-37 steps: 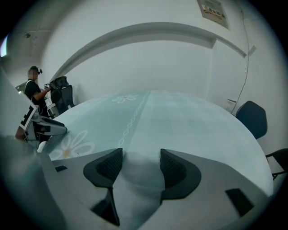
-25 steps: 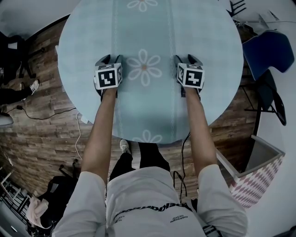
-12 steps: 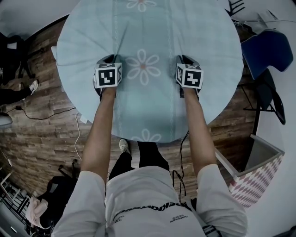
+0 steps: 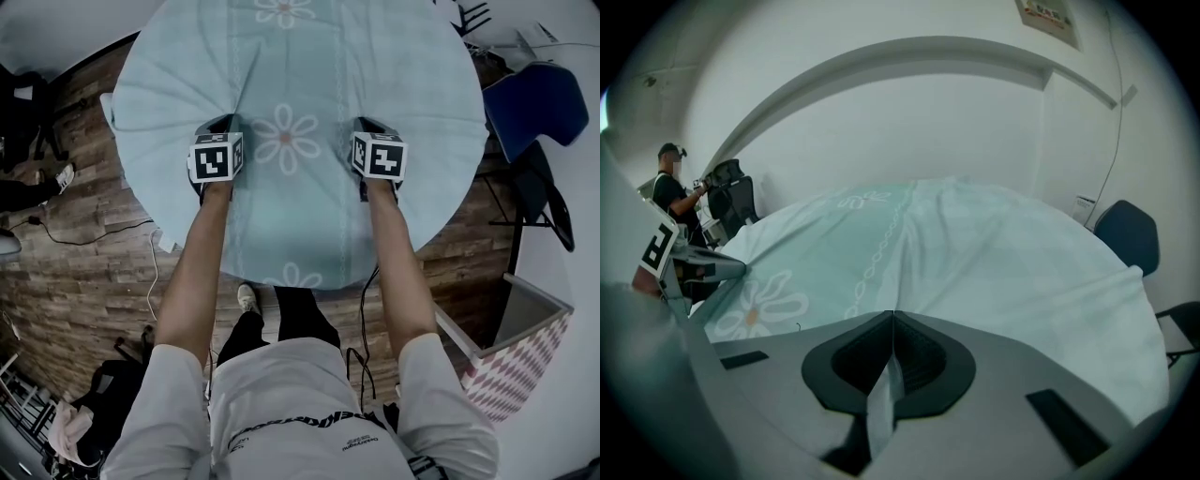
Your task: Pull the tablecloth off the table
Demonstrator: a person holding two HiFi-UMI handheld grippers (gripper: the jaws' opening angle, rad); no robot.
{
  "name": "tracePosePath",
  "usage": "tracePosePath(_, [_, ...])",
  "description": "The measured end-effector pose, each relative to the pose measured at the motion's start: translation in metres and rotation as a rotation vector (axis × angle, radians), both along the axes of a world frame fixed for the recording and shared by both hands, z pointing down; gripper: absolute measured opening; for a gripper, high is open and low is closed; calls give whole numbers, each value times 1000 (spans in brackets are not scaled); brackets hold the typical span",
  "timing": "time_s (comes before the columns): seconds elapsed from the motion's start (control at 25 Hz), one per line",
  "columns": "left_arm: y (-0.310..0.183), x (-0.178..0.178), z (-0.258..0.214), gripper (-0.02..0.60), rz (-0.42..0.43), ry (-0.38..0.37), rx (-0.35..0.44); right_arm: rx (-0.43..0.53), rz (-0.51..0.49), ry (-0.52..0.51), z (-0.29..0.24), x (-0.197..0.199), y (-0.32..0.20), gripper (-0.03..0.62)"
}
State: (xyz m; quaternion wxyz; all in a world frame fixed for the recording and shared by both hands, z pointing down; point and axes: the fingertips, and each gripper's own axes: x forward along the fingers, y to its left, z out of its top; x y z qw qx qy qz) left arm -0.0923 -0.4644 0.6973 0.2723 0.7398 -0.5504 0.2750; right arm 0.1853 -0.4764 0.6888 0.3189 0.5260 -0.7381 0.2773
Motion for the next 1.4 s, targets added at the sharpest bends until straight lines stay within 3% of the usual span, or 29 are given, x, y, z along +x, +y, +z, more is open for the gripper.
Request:
tracePosePath(0.6, [38, 0, -38, 15, 28, 27, 52, 41, 46, -103, -38, 0, 50, 35])
tracePosePath(1.4, [133, -5, -83, 15, 78, 87, 104, 96, 110, -110, -81, -4, 160, 35])
